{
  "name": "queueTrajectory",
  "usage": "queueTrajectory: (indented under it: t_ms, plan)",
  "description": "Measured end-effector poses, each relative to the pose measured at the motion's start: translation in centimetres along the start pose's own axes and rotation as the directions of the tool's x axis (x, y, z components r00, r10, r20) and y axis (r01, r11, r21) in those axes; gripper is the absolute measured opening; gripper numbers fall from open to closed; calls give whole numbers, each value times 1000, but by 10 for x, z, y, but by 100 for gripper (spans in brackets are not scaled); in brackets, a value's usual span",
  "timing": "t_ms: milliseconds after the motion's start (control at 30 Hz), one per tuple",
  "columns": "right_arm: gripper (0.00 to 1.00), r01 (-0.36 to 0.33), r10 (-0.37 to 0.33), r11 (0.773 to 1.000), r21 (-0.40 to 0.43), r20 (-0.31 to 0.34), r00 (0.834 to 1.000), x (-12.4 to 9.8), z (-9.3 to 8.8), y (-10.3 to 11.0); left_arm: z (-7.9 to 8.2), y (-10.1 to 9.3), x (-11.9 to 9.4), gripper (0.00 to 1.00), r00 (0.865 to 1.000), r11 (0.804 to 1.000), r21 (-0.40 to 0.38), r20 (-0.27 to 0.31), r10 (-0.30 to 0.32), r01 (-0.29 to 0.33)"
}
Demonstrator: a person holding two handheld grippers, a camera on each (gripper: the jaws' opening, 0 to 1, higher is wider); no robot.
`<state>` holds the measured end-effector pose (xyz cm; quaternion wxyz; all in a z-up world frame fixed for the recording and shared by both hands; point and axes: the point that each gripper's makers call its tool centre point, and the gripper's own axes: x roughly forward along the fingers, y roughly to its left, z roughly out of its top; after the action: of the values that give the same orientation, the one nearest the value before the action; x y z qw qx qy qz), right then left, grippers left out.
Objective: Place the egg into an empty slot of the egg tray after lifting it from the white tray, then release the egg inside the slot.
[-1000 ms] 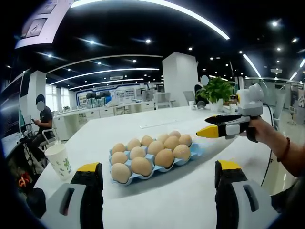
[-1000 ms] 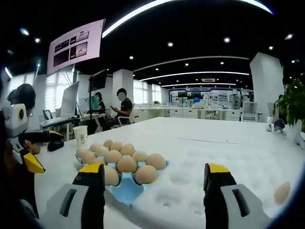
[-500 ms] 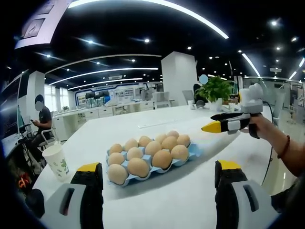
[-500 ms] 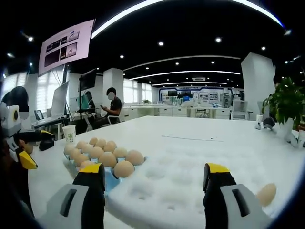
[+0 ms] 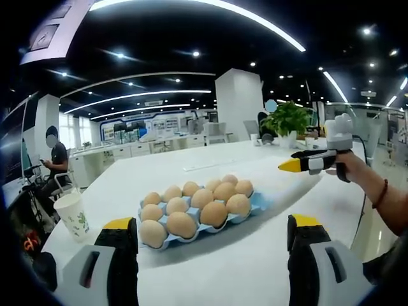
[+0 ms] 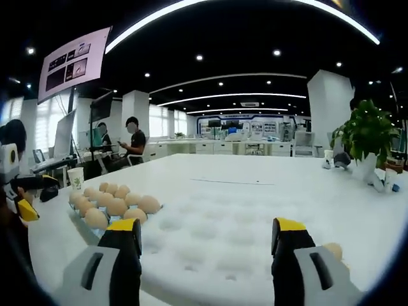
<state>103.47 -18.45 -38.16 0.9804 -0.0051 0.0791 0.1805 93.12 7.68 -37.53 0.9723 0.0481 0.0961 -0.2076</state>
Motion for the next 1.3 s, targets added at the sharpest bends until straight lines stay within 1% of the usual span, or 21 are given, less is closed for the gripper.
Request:
queueTrajectory:
  t_ms: [100,300,400,567,600,900,1000,1033,1067,1133,1167,1200,1233,1300]
  plan:
    - [87,20,-20,1000,5,-6,1000,-3,-2,-10,0,-2,2,100,1000,1000,0,0,-2,2]
    - [87,73,-73,997,0,1,997,-10,-3,-33,1,-5,5,100,1000,1000,2,-4,-10,10]
    - [86,117,-117,993,4,-7,993,-14,-7,-50,3,-5,5,100,1000,1000,4,0,-7,7]
    - [86,155,-155,988,4,-19,988,-20,-12,-69,3,-2,6,100,1000,1000,1,-1,2,-2]
    - [85,171,-171,985,-2,-13,985,-22,-12,-74,2,-2,6,100,1000,1000,0,-2,2,-2]
    - [84,218,-217,976,17,-24,976,-24,-15,-90,1,-3,9,100,1000,1000,-5,-4,-2,2]
    - [83,232,-231,972,30,-39,972,-24,-20,-96,1,-3,8,99,1000,1000,-5,-5,0,0]
    - [82,244,-243,969,30,-51,969,-23,-24,-99,0,-2,8,99,1000,1000,-5,-7,1,-1]
    - [81,250,-248,968,28,-55,967,-24,-26,-100,0,-2,8,99,1000,1000,-6,-8,3,-3]
    - [75,263,-261,964,33,-57,964,-25,-28,-104,1,-2,8,99,1000,1000,-3,-9,4,-4]
    - [70,271,-268,961,51,-56,962,-26,-28,-106,1,-2,8,99,1000,1000,-2,-7,4,-4]
    - [62,292,-289,954,72,-48,956,-29,-28,-110,2,-1,7,99,1000,1000,-2,-7,5,-5]
    - [56,310,-308,949,61,-39,951,-31,-27,-115,2,-1,7,99,1000,1000,-1,-6,5,-5]
    - [45,325,-322,945,40,-58,945,-35,-32,-122,3,-1,7,99,1000,1000,-1,-5,7,-7]
